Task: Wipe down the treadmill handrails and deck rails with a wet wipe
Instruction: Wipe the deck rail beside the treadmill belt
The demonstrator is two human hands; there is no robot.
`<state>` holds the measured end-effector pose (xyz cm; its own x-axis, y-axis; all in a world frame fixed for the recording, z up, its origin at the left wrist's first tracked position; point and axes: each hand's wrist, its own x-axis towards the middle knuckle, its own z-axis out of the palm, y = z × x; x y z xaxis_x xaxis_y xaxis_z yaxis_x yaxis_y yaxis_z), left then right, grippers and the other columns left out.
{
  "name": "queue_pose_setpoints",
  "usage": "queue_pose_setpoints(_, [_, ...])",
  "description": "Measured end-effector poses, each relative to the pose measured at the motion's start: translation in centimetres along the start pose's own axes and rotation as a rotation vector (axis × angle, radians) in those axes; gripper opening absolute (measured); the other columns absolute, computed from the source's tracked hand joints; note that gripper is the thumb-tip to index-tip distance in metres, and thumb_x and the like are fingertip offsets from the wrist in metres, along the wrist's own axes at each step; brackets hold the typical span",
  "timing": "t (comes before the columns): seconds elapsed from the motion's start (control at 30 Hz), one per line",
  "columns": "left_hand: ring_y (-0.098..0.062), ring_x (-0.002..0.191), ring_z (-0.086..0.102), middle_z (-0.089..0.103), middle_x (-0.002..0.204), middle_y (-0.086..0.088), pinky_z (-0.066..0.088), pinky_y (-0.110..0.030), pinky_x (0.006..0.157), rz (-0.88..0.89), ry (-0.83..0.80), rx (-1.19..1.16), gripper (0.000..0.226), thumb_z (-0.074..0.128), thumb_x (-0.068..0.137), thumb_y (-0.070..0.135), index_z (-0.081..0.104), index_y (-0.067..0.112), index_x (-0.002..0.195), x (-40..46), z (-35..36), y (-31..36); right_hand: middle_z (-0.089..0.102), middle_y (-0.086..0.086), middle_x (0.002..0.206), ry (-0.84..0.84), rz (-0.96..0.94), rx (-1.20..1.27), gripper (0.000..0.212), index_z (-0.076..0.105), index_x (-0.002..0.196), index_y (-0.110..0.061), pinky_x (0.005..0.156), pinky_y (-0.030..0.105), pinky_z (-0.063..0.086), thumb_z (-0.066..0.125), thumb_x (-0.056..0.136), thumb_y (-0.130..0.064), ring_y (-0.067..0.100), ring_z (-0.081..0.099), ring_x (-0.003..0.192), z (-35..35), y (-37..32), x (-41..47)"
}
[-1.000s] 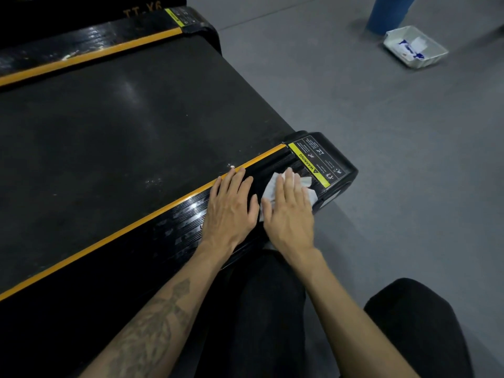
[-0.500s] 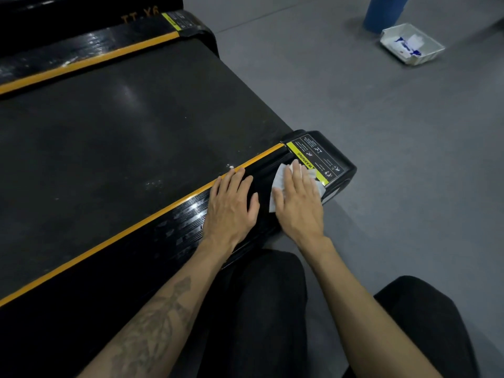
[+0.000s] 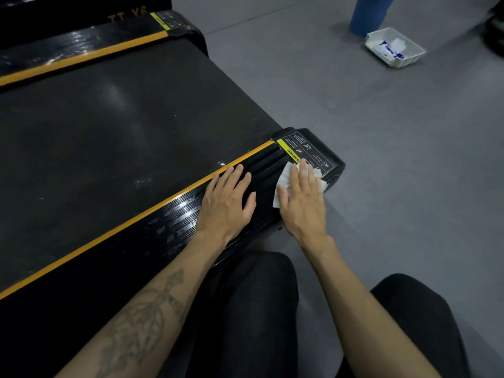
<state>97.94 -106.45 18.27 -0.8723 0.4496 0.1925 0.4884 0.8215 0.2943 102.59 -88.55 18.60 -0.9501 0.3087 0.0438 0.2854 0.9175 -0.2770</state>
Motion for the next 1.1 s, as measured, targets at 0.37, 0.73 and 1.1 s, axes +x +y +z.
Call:
queue_pose_setpoints(0.37, [-0.029,0.114,0.051,0.056,0.116,-0.009,0.043,-0.05,0.106,-0.089,0.098,0.062,0.03,0.046,0.097,0.036,0.057,0.011,0.109,1.8,0.7,3.1,0.006,0.013,0.172,0.017,0.071,0.06,0.062,0.015,0.163,-0.006,0.128,0.045,0.015,0.027,0.112,-0.04,0.027,0.003,0.159,-0.4,1.8,0.4])
queue_pose_setpoints(0.73, [-0.023,0.156,0.023,0.034,0.165,-0.01,0.017,-0.05,0.128,-0.008,-0.001,0.006,0.055,0.035,0.104,0.037,0.044,0.013,0.153,3.7,2.3,3.1,0.005,0.006,0.173,-0.05,-0.072,0.068,0.063,0.014,0.164,-0.013,0.13,0.039,0.0,0.026,0.111,-0.044,0.019,-0.001,0.159,-0.7,4.7,2.5])
queue_pose_setpoints(1.1, [-0.024,0.144,0.042,0.05,0.15,-0.008,0.034,-0.047,0.12,-0.043,0.075,0.033,0.04,0.043,0.104,0.03,0.057,0.013,0.138,4.6,2.5,3.7,0.01,0.011,0.172,-0.016,-0.034,0.038,0.063,0.018,0.163,-0.01,0.129,0.042,0.004,0.017,0.11,-0.043,0.026,0.005,0.159,-0.8,3.9,2.4])
